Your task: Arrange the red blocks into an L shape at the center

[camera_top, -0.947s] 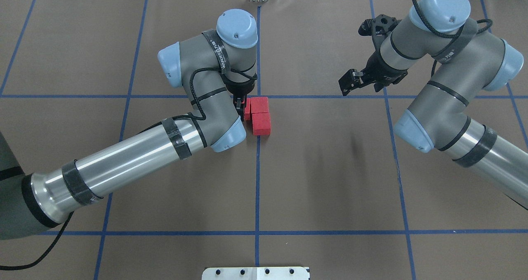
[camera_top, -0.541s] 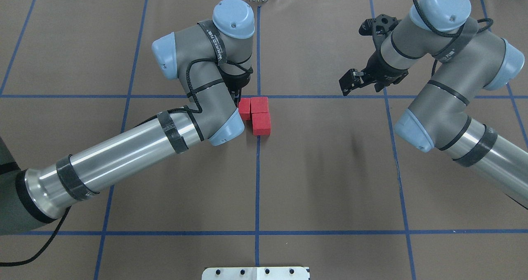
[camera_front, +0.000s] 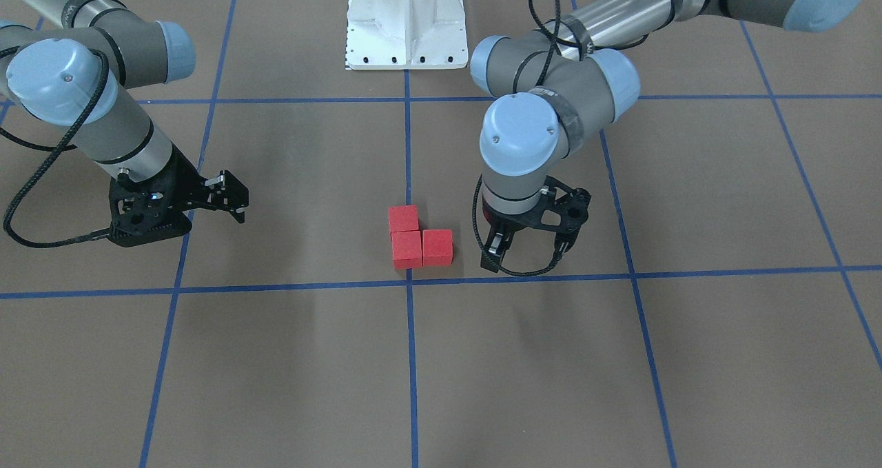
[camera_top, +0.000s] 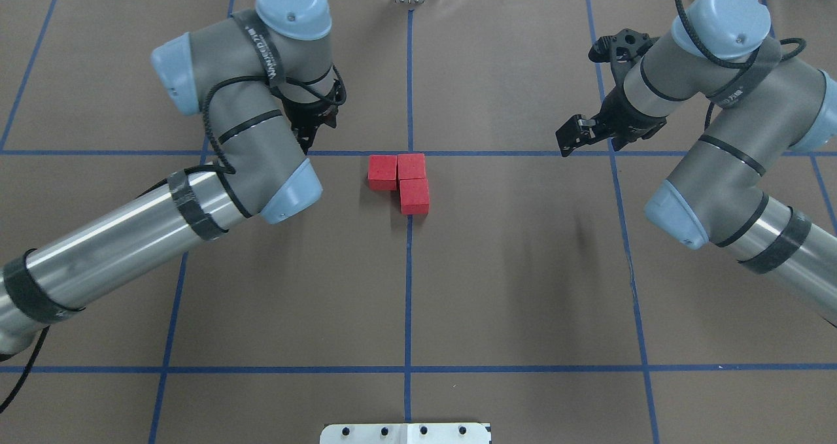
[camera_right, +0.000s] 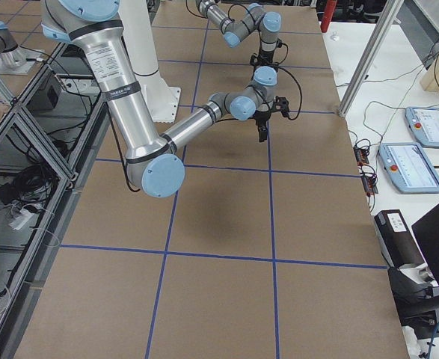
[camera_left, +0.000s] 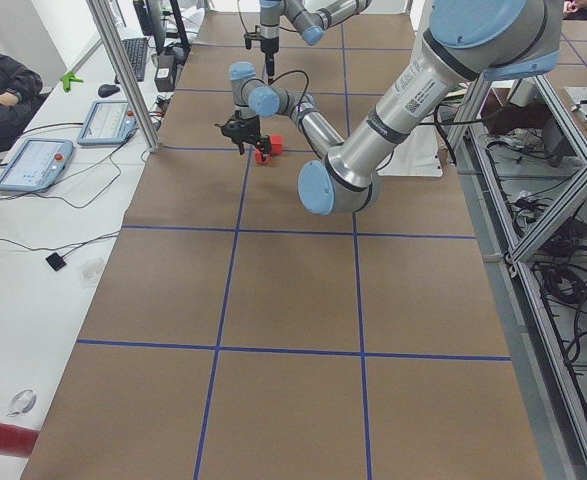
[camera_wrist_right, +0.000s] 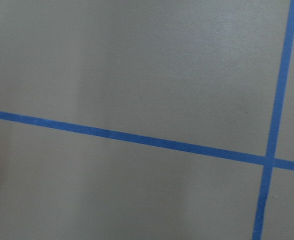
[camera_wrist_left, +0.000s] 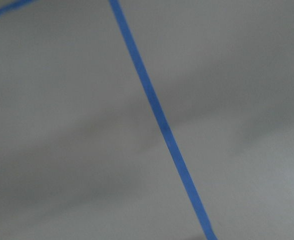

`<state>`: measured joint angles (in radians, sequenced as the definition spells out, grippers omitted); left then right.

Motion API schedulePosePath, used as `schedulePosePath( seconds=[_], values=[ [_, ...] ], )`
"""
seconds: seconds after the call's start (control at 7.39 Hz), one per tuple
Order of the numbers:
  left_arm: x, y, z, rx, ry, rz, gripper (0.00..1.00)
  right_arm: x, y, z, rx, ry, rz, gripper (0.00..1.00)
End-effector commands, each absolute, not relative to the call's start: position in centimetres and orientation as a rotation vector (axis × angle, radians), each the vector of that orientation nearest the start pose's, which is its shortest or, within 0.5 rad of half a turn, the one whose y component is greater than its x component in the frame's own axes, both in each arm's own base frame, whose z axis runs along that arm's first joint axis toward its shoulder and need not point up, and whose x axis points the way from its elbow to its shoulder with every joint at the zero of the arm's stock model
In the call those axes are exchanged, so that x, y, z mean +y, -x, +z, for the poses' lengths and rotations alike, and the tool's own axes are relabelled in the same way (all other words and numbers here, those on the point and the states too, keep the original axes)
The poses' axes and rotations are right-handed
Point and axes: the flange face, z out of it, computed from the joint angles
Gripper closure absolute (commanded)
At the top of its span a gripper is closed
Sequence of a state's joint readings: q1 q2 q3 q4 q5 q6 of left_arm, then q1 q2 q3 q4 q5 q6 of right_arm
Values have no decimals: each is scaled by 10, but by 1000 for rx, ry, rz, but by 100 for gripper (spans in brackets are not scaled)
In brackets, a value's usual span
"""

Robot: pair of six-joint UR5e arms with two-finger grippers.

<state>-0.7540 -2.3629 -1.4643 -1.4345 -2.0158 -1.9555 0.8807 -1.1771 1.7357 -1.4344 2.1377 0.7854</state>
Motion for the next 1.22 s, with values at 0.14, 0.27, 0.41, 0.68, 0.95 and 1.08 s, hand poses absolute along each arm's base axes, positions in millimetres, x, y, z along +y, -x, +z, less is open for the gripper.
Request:
schedulePosePath(
  seconds=[0.14,0.27,0.41,0.68,0.95,1.08],
  values=[
    [-532,-342,344,665,133,-543,0,-540,266,419,-826,-163,-18,1],
    [-529,-299,373,663,60,-397,0,-542,230,445,-810,-172,16,1],
    [-532,-258,394,662,-13,-278,0,-542,196,470,-783,-187,-8,1],
    [-542,-156,445,659,-69,-86,0,-547,122,521,-782,-178,-54,1],
    [-522,-58,518,635,-96,85,0,-548,41,582,-841,-159,-79,1],
    [-509,-6,552,619,-102,73,0,-534,13,609,-827,-161,-87,1]
  ],
)
